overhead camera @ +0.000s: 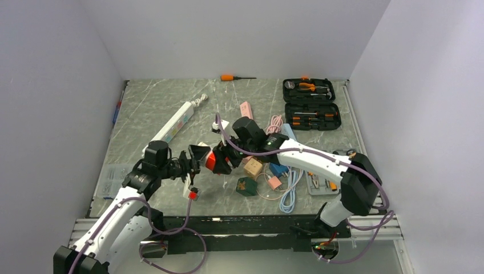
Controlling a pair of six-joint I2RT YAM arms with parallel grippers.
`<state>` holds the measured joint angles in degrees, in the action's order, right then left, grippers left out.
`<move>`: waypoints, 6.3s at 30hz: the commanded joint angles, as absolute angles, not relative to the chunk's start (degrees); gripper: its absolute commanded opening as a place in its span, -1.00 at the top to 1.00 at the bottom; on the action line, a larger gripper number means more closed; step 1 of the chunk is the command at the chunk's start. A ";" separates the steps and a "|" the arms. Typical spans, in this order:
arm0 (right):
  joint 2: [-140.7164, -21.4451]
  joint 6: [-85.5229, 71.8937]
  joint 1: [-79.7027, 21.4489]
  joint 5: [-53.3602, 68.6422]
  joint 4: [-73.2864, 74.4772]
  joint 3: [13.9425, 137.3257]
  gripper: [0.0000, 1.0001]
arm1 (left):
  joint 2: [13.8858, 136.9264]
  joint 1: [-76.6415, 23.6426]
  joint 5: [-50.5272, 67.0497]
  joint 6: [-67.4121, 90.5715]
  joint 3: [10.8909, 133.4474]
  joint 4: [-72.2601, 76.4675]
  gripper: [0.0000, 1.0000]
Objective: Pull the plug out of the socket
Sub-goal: Remove the plug from the socket, then place the plug at the corner of the board, then reset both arms
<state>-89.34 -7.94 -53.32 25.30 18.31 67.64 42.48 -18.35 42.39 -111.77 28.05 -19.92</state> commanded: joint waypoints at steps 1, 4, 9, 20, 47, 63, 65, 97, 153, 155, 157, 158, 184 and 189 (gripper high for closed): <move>-78.82 -10.43 -53.20 28.74 30.76 63.07 1.00 | 45.07 -14.41 17.31 -111.78 26.20 -19.62 1.00; -76.75 -11.67 -53.20 27.93 30.13 60.49 1.00 | 46.65 -14.41 16.23 -110.88 26.64 -18.47 1.00; -74.07 -12.61 -53.17 25.75 30.52 58.03 1.00 | 50.19 -14.41 12.88 -107.23 28.37 -18.03 1.00; -83.30 -14.16 -52.83 9.11 26.29 61.86 1.00 | 46.10 -15.03 18.27 -112.00 28.74 -29.62 1.00; -101.67 -14.83 -54.16 -8.10 17.84 62.77 0.08 | 51.95 -30.28 23.23 -100.51 35.37 -42.44 0.88; -80.41 -20.32 -50.15 -9.62 21.88 60.10 -1.00 | 64.19 -41.21 18.50 -91.00 37.46 -35.25 0.88; -77.60 -20.45 -49.40 -10.00 22.25 59.75 -1.00 | 66.56 -43.08 16.54 -87.93 38.47 -36.00 0.85; -65.10 -23.76 -34.30 -10.41 28.23 57.97 -1.00 | 84.88 -41.12 26.57 -52.65 78.48 -62.75 -0.99; -78.92 -7.02 -3.15 -27.35 -45.36 21.35 -0.99 | 74.07 12.30 27.52 -8.88 24.70 34.85 -0.99; -78.03 -6.96 -3.21 -28.64 -50.89 18.46 -0.99 | 73.43 12.30 27.16 -5.61 20.51 44.23 -0.99; -78.28 -8.43 -3.16 -30.84 -53.53 16.64 -0.99 | 73.74 12.23 25.91 -3.81 18.72 49.21 -0.99; -78.90 -8.51 -3.15 -31.41 -57.02 15.56 -0.99 | 74.31 12.22 25.69 -3.98 18.57 49.44 -0.99; -85.06 -5.44 -2.13 -22.81 -65.04 13.74 -0.99 | 77.54 7.47 17.10 -5.79 11.73 64.27 -0.99; -84.96 -5.08 -2.23 -23.04 -66.09 13.29 -0.99 | 77.33 7.41 17.03 -6.01 11.79 63.52 -0.99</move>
<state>-86.28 -4.14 -2.28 -23.66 -63.72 13.50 77.25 7.66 17.65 -6.33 10.92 60.62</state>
